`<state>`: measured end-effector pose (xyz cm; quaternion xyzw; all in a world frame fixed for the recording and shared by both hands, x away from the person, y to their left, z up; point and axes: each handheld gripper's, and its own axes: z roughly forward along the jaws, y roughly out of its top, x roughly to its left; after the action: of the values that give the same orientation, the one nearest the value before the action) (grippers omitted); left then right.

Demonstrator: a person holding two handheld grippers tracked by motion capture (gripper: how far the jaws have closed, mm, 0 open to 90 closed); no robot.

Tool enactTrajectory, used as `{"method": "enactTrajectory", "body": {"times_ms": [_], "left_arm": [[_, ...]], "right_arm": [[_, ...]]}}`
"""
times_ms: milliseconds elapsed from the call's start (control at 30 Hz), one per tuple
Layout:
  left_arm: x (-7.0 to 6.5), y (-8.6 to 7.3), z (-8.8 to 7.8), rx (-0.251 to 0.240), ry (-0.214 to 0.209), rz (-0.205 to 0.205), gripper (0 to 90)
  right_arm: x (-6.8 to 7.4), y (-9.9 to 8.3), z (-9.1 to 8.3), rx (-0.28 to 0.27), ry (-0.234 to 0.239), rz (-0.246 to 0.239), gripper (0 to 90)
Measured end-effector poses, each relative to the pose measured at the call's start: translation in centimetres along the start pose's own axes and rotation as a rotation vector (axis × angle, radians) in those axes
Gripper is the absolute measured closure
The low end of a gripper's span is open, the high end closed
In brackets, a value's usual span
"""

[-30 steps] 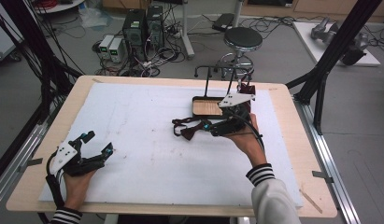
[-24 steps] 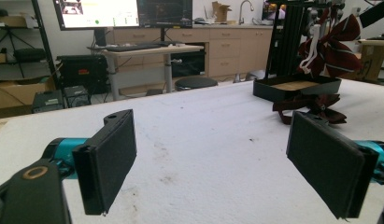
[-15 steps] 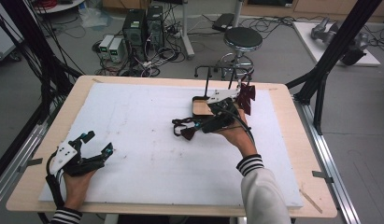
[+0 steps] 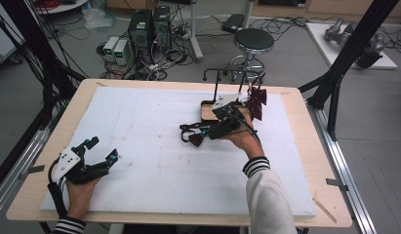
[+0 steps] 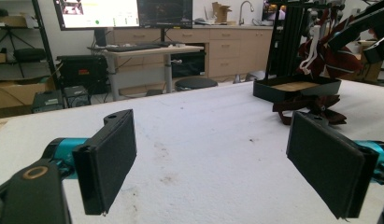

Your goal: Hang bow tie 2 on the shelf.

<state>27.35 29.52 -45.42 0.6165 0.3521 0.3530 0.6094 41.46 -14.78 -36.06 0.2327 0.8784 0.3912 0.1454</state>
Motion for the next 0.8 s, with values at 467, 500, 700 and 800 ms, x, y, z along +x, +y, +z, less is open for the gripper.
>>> {"method": "enactTrajectory", "body": {"times_ms": [467, 500, 700, 800], "left_arm": [[0.0, 0.0, 0.0, 0.0, 0.001, -0.002, 16.3], [0.0, 0.0, 0.0, -0.001, 0.0, -0.002, 16.4], [0.0, 0.0, 0.0, -0.001, 0.001, -0.004, 16.4], [0.0, 0.0, 0.0, -0.001, 0.0, -0.003, 16.4]], "right_arm": [[-0.3, 0.9, 2.3, 0.103, 0.017, -0.051, 12.2], [-0.3, 1.0, 2.5, 0.112, 0.021, -0.057, 12.3], [-0.3, 0.6, 3.7, 0.156, 0.041, -0.083, 14.7], [-0.5, 0.3, 4.2, 0.185, 0.051, -0.099, 15.0]]}}
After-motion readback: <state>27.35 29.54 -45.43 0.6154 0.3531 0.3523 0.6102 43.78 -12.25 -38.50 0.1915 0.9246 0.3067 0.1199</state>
